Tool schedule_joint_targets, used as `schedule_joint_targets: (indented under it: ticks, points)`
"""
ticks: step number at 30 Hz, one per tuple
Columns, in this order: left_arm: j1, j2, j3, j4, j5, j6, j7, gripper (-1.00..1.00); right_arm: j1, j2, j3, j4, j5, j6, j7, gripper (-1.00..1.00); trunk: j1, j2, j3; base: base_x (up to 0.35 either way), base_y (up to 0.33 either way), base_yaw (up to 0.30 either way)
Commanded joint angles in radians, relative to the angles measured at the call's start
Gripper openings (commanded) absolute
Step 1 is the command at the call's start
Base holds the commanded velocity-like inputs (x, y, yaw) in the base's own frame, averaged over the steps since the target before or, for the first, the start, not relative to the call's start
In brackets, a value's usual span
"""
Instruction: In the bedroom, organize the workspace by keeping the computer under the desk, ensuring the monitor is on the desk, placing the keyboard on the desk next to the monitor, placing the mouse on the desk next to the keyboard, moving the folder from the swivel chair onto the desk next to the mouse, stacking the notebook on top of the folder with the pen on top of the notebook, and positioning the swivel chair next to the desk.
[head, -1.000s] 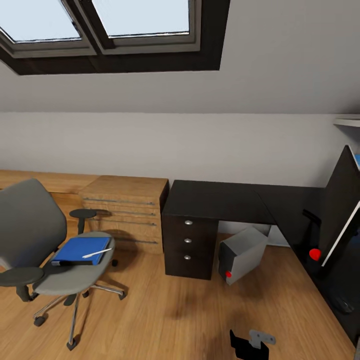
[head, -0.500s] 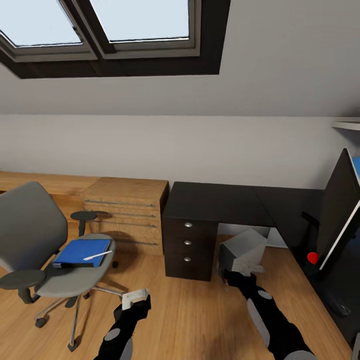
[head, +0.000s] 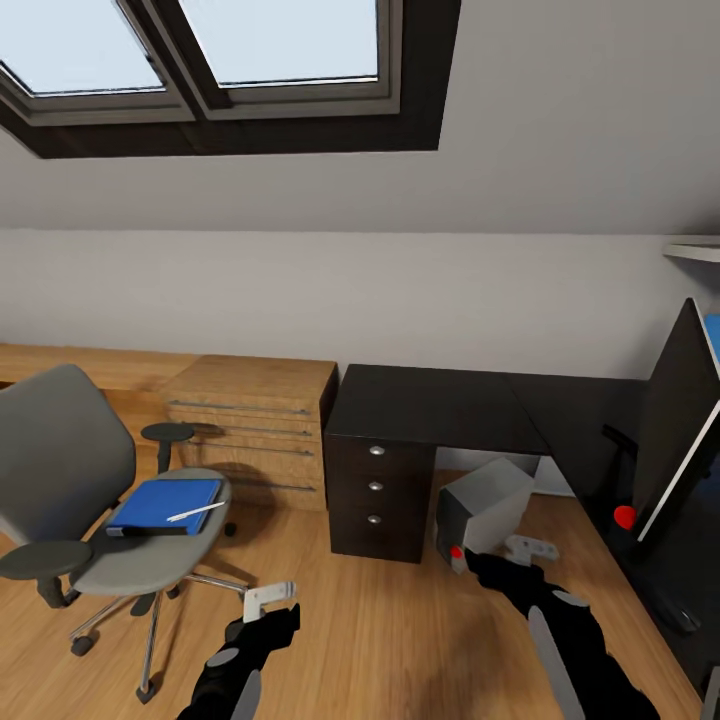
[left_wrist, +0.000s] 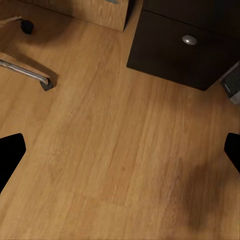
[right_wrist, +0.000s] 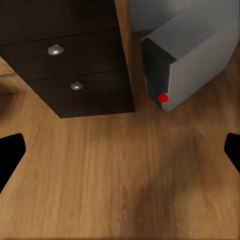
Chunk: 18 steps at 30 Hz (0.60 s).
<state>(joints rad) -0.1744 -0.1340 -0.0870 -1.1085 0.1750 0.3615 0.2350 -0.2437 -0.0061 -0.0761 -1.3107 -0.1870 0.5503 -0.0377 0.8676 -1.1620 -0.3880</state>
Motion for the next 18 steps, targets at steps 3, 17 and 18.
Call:
schedule_joint_targets:
  ticks: [3,17,18]
  points:
    - [0.0,0.001,-0.002,-0.026,0.011,0.005,0.009,1.0,0.017,-0.001,-0.001,-0.028,-0.008,0.008,-0.005,1.0,0.0,-0.001,-0.001,0.0,0.0,-0.012]
    - [0.001,0.001,-0.006,-0.018,0.008,0.005,0.013,1.0,0.029,-0.001,-0.001,-0.015,-0.004,-0.001,-0.007,1.0,0.0,-0.001,-0.001,0.0,-0.08,-0.216]
    - [0.001,0.001,-0.007,-0.008,0.008,0.005,0.014,1.0,0.029,0.0,-0.001,-0.014,-0.004,-0.001,-0.006,1.0,0.0,-0.001,-0.001,0.0,-0.284,-0.262]
